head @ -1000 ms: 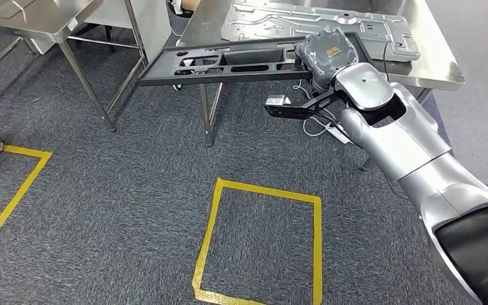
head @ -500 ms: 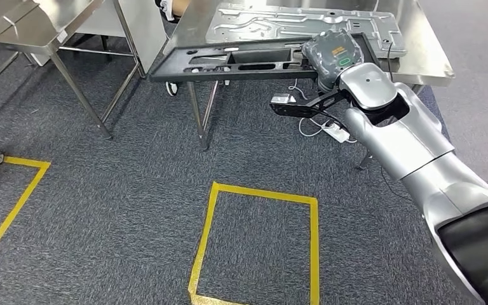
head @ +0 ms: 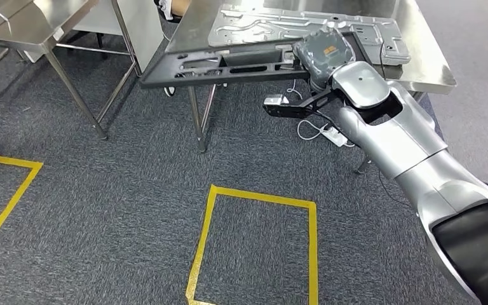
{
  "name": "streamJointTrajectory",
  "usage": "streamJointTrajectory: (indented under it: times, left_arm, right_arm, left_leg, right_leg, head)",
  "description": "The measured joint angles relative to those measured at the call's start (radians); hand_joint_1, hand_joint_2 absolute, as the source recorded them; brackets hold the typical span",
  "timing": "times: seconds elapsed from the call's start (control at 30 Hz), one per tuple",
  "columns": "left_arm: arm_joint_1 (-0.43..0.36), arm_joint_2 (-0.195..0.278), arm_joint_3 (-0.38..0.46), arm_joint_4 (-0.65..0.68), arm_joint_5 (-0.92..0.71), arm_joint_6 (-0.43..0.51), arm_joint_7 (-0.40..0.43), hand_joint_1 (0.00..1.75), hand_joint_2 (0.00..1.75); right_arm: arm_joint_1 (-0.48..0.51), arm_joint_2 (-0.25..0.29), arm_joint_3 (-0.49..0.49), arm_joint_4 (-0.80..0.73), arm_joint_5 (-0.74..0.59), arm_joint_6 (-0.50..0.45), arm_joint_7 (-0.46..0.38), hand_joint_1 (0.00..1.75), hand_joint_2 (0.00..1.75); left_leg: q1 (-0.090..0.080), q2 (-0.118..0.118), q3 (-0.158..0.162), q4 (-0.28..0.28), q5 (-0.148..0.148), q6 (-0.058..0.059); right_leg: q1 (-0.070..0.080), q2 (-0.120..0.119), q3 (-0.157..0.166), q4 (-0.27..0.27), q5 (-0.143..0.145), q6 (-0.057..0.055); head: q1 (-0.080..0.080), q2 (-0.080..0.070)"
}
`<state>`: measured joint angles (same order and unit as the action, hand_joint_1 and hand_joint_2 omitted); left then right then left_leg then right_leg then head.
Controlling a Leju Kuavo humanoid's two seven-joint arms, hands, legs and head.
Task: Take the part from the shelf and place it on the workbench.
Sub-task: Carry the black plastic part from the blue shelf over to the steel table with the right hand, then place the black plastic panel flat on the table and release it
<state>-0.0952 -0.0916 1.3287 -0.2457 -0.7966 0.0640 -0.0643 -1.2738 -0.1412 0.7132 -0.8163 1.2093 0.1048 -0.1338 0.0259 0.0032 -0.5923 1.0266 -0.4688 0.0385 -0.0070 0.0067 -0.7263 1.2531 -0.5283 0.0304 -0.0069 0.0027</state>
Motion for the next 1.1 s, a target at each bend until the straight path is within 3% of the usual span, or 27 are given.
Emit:
streamJointTrajectory:
  times: [0.07,0.17,0.2,0.23,0.3,0.37,0.43,0.5,0.57,0.6,0.63,0.73,0.77,0.8,0.87,0.93,0.97,1.03,1.07,1.1]
  left_arm:
    - [0.0,0.0,0.0,0.0,0.001,0.0,0.003,0.0,1.75]
    - [0.004,0.0,0.001,0.0,0.001,0.0,0.013,0.0,1.75]
    - [0.004,0.0,0.001,0.0,0.001,0.0,0.014,0.0,1.75]
    - [0.003,0.0,0.001,0.0,0.001,0.001,0.015,0.0,1.75]
    - [0.0,-0.001,0.001,0.0,0.0,0.001,0.016,0.0,1.75]
    - [-0.001,-0.002,0.001,0.0,0.0,0.002,0.017,0.0,1.75]
    - [-0.001,-0.002,0.002,0.0,-0.001,0.004,0.017,0.0,1.75]
    - [0.0,-0.002,0.002,0.0,-0.001,0.006,0.017,0.0,1.75]
    - [0.002,-0.002,0.002,0.0,-0.001,0.008,0.017,0.0,1.75]
    - [0.003,-0.002,0.002,0.0,-0.001,0.009,0.017,0.0,1.75]
    - [0.005,-0.002,0.002,0.0,-0.001,0.01,0.017,0.0,1.75]
    - [0.012,0.0,0.002,0.0,-0.003,0.017,0.019,0.0,1.75]
    - [0.011,0.001,0.002,0.0,-0.005,0.021,0.02,0.0,1.75]
    - [0.009,0.001,0.002,0.0,-0.007,0.025,0.02,0.0,1.75]
    - [0.004,0.0,0.002,0.0,-0.01,0.031,0.02,0.0,1.75]
    - [0.004,0.0,0.002,0.0,-0.01,0.032,0.02,0.0,1.75]
    - [0.004,0.0,0.002,0.0,-0.01,0.032,0.02,0.0,1.75]
    - [0.003,0.0,0.002,0.0,-0.01,0.032,0.02,0.0,1.75]
    - [0.003,0.0,0.002,0.0,-0.01,0.032,0.02,0.0,1.75]
    - [0.003,0.0,0.002,0.0,-0.01,0.032,0.02,0.0,1.75]
  right_arm:
    - [0.001,0.001,0.004,0.006,0.0,0.0,-0.002,1.75,1.75]
    - [0.002,0.001,0.009,0.014,0.0,0.0,-0.004,1.75,1.75]
    - [0.001,0.001,0.01,0.017,0.0,0.0,-0.005,1.75,1.75]
    - [0.001,0.002,0.01,0.019,-0.001,-0.001,-0.006,1.75,1.75]
    - [0.0,0.004,0.011,0.021,-0.001,-0.002,-0.007,1.75,1.75]
    - [0.0,0.007,0.011,0.021,-0.001,-0.002,-0.007,1.75,1.75]
    - [-0.003,0.011,0.012,0.023,-0.001,-0.003,-0.007,1.75,1.75]
    - [-0.003,0.018,0.014,0.025,-0.002,-0.003,-0.007,1.75,1.75]
    - [-0.001,0.023,0.016,0.027,-0.002,-0.003,-0.007,1.75,1.75]
    - [-0.001,0.025,0.017,0.028,-0.002,-0.003,-0.007,1.75,1.75]
    - [0.0,0.026,0.018,0.029,-0.002,-0.003,-0.008,1.75,1.75]
    - [0.005,0.027,0.023,0.038,-0.003,-0.003,-0.008,1.75,1.75]
    - [0.006,0.028,0.024,0.04,-0.003,-0.003,-0.008,1.75,1.75]
    - [0.004,0.029,0.024,0.041,-0.004,-0.004,-0.008,1.75,1.75]
    - [-0.002,0.029,0.024,0.04,-0.004,-0.005,-0.009,1.75,1.75]
    - [-0.004,0.028,0.024,0.041,-0.004,-0.005,-0.008,1.75,1.75]
    - [-0.004,0.027,0.024,0.041,-0.004,-0.005,-0.008,1.75,1.75]
    - [-0.001,0.026,0.024,0.043,-0.004,-0.005,-0.008,1.75,1.75]
    - [0.001,0.026,0.025,0.044,-0.004,-0.004,-0.009,1.75,1.75]
    - [0.003,0.025,0.025,0.045,-0.004,-0.004,-0.009,1.75,1.75]
  left_leg:
    - [0.003,-0.002,0.016,0.0,-0.014,-0.003]
    - [0.009,-0.003,0.052,-0.001,-0.042,-0.017]
    - [0.01,-0.003,0.059,-0.004,-0.048,-0.024]
    - [0.012,-0.002,0.063,-0.009,-0.053,-0.031]
    - [0.013,0.0,0.075,-0.013,-0.052,-0.046]
    - [0.014,0.001,0.072,0.029,-0.039,-0.054]
    - [0.015,0.001,0.011,0.14,-0.032,-0.055]
    - [0.012,0.001,-0.078,0.249,-0.077,-0.055]
    - [0.007,0.001,-0.133,0.268,-0.132,-0.051]
    - [0.004,0.001,-0.141,0.236,-0.131,-0.047]
    - [0.0,0.001,-0.139,0.18,-0.097,-0.041]
    - [-0.015,-0.004,-0.12,0.022,0.088,-0.022]
    - [-0.018,-0.006,-0.115,0.006,0.116,-0.018]
    - [-0.019,-0.007,-0.108,0.004,0.112,-0.015]
    - [-0.016,-0.007,-0.087,-0.008,0.103,-0.005]
    - [-0.01,-0.006,-0.06,-0.023,0.091,0.001]
    - [-0.009,-0.006,-0.047,-0.027,0.082,0.002]
    - [-0.007,-0.008,-0.02,-0.03,0.061,0.001]
    - [-0.005,-0.01,-0.004,-0.03,0.048,-0.001]
    - [-0.003,-0.011,0.014,-0.029,0.035,-0.005]
  right_leg:
    - [-0.009,-0.001,-0.039,0.031,0.015,0.008]
    - [-0.016,-0.009,0.004,-0.13,0.13,0.009]
    - [-0.011,-0.014,0.02,-0.183,0.148,0.005]
    - [-0.005,-0.017,0.029,-0.21,0.153,-0.001]
    - [0.005,-0.016,0.047,-0.227,0.136,-0.02]
    - [0.003,-0.013,0.081,-0.238,0.124,-0.04]
    - [0.001,-0.01,0.114,-0.247,0.108,-0.056]
    - [0.005,-0.005,0.139,-0.248,0.086,-0.064]
    - [0.01,0.002,0.171,-0.248,0.059,-0.066]
    - [0.012,0.004,0.19,-0.248,0.045,-0.066]
    - [0.014,0.006,0.209,-0.248,0.03,-0.065]
    - [0.021,0.009,0.252,-0.247,-0.013,-0.057]
    - [0.021,0.01,0.259,-0.246,-0.021,-0.052]
    - [0.021,0.011,0.261,-0.241,-0.022,-0.046]
    - [0.019,0.009,0.241,-0.197,-0.006,-0.036]
    - [0.014,0.006,0.175,-0.091,0.003,-0.025]
    - [0.01,0.005,0.134,-0.034,-0.011,-0.019]
    - [-0.001,0.003,0.062,0.036,-0.075,-0.007]
    - [-0.006,0.002,0.041,0.036,-0.099,-0.002]
    - [-0.01,0.001,0.032,0.01,-0.1,0.003]
  head:
    - [0.0,0.0]
    - [0.0,0.0]
    - [0.0,0.0]
    - [-0.001,0.0]
    - [-0.002,0.0]
    - [-0.002,0.0]
    - [-0.002,0.0]
    - [-0.003,0.0]
    - [-0.003,0.0]
    - [-0.003,0.0]
    - [-0.003,0.0]
    - [-0.003,0.0]
    - [-0.003,0.0]
    - [-0.003,0.0]
    - [-0.003,0.0]
    - [-0.002,0.0]
    - [-0.002,0.0]
    - [-0.002,0.0]
    - [-0.002,0.0]
    - [-0.002,0.0]
